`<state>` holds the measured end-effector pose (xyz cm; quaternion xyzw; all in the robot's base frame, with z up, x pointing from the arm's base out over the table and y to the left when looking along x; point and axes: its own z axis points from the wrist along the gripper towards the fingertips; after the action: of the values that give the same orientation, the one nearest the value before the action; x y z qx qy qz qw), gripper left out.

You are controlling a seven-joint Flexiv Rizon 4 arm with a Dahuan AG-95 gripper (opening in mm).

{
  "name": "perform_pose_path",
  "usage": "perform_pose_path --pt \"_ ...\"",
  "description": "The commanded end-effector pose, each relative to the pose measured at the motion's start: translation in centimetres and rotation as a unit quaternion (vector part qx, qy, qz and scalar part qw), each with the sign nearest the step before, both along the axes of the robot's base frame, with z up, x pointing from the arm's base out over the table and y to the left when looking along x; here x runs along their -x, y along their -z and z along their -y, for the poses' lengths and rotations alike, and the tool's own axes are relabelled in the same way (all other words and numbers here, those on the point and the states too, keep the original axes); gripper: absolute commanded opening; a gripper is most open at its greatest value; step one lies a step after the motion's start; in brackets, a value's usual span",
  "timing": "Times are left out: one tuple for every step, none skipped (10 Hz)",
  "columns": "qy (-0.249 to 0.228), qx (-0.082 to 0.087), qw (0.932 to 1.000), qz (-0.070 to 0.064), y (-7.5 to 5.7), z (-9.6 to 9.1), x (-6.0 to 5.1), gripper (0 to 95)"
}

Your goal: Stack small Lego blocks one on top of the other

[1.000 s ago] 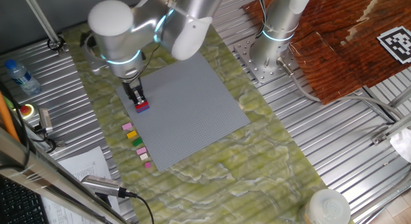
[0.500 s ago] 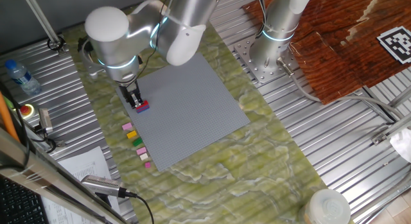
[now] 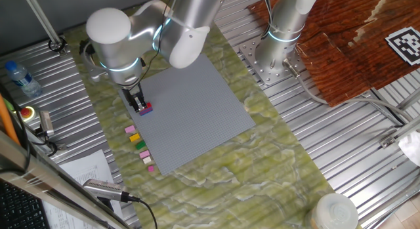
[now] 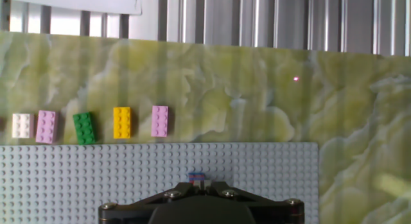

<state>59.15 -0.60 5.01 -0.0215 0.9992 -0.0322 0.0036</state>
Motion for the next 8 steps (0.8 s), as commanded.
perform_pose_path --pt "0.0 0.001 1.0 0.0 0.2 -0.1 0.0 0.0" --pt "0.001 0.002 1.0 -0.002 0.7 -0.3 0.1 0.0" --pt "0.0 0.004 1.0 -0.002 0.9 -0.4 0.0 0.0" --pt "-0.002 0.011 0.9999 -0.003 1.1 -0.3 0.0 0.0" --pt "-0.002 0.014 0.9999 -0.004 1.4 -0.3 0.0 0.0" --pt "-0.002 0.015 0.9999 -0.004 1.5 -0.2 0.0 0.0" --pt "-0.002 0.018 0.9998 -0.003 1.5 -0.2 0.0 0.0" --pt "0.0 0.017 0.9999 -0.001 1.2 -0.2 0.1 0.0"
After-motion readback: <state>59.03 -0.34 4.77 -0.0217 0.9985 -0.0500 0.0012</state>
